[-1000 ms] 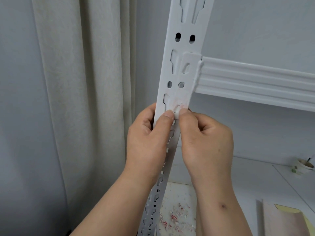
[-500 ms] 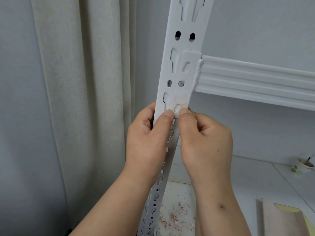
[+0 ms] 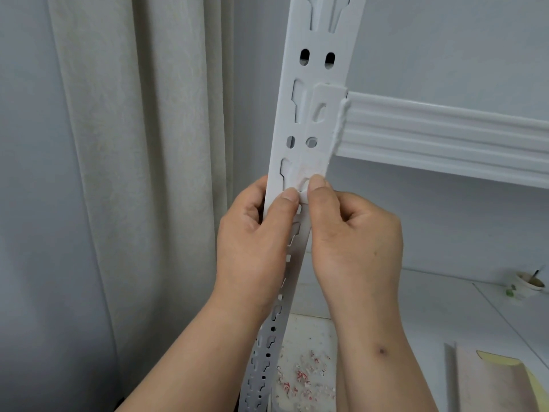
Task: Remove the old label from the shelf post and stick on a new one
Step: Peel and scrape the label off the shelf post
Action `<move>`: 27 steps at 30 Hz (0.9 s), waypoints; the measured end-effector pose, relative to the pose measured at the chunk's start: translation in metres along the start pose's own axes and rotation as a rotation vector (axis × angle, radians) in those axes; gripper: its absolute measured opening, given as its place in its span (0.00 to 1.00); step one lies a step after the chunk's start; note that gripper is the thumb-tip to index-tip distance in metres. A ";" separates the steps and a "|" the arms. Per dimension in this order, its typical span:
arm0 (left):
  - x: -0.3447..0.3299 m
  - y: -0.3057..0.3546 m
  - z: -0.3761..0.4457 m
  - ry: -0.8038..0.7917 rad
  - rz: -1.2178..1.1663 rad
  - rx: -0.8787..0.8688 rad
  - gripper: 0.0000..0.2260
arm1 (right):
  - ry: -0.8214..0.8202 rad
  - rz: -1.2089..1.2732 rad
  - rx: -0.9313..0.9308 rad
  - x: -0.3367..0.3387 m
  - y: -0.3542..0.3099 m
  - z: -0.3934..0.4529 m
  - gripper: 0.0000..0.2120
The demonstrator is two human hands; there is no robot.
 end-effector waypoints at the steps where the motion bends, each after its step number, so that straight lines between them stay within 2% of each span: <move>1: 0.000 0.000 0.000 0.000 0.003 -0.001 0.11 | -0.005 0.005 -0.004 0.001 -0.001 0.000 0.25; 27: 0.000 0.000 0.000 -0.002 0.020 -0.008 0.12 | 0.036 0.016 -0.054 -0.002 0.000 0.001 0.26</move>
Point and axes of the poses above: each hand's wrist, its own z-axis towards the middle knuckle, its own x-axis out of the back of the hand, y = z × x, the point moved 2 cm from there along z, towards the middle knuckle, and after that the axes turned 2 degrees about z, right-handed, at the moved point
